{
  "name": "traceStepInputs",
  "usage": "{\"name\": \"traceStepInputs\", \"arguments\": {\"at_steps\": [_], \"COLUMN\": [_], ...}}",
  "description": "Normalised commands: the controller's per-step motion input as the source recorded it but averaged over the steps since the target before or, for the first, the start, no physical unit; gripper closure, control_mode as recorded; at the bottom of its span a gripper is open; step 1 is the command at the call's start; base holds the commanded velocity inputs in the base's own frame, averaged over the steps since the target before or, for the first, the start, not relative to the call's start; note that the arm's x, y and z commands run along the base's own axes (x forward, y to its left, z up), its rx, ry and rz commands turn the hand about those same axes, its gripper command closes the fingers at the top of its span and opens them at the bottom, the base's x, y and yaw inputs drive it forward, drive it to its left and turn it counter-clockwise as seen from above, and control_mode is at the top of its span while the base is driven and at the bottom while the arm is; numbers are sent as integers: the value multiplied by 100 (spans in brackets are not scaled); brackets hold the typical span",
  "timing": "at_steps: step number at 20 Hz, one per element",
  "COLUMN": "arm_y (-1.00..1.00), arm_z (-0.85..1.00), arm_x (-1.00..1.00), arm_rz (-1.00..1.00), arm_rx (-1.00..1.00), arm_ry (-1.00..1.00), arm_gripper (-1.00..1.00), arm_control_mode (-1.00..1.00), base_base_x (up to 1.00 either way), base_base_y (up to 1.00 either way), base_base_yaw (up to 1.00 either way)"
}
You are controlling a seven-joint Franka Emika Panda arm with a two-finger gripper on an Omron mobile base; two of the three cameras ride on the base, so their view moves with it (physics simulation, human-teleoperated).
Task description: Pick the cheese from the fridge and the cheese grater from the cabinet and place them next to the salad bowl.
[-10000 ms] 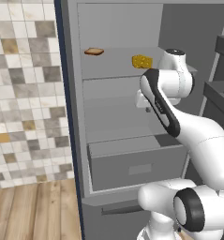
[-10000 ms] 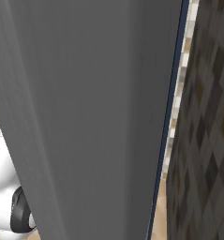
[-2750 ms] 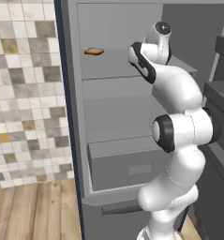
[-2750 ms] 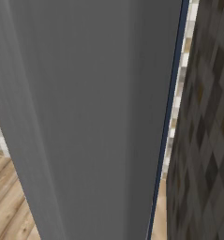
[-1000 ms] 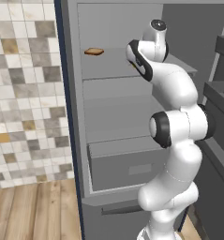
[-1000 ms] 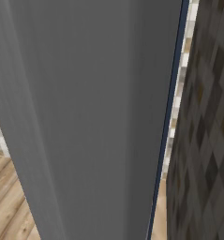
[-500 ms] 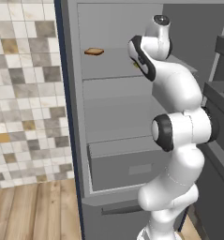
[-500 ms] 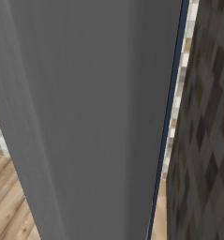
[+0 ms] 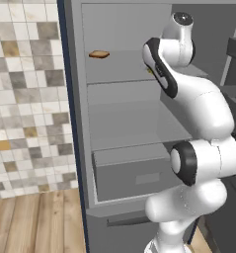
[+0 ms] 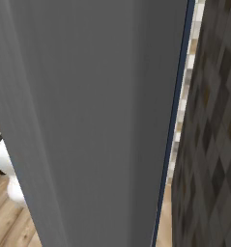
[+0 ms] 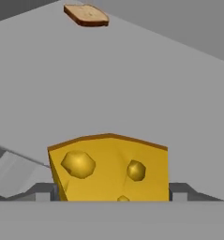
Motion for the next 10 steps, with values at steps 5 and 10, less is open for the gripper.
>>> {"name": "traceStepInputs", "arguments": {"at_steps": [5,10], "arm_y": [7,4], "arm_z": [-3,-2], "arm_x": [-67,-54], "arm_rz": [-2,-7], "arm_rx": [0,0], "arm_ry": [0,1], "arm_gripper": [100,100], "arm_control_mode": [-100,-100], "base_base_x": [0,0], "base_base_y": [0,0], "base_base_yaw": [0,0]}}
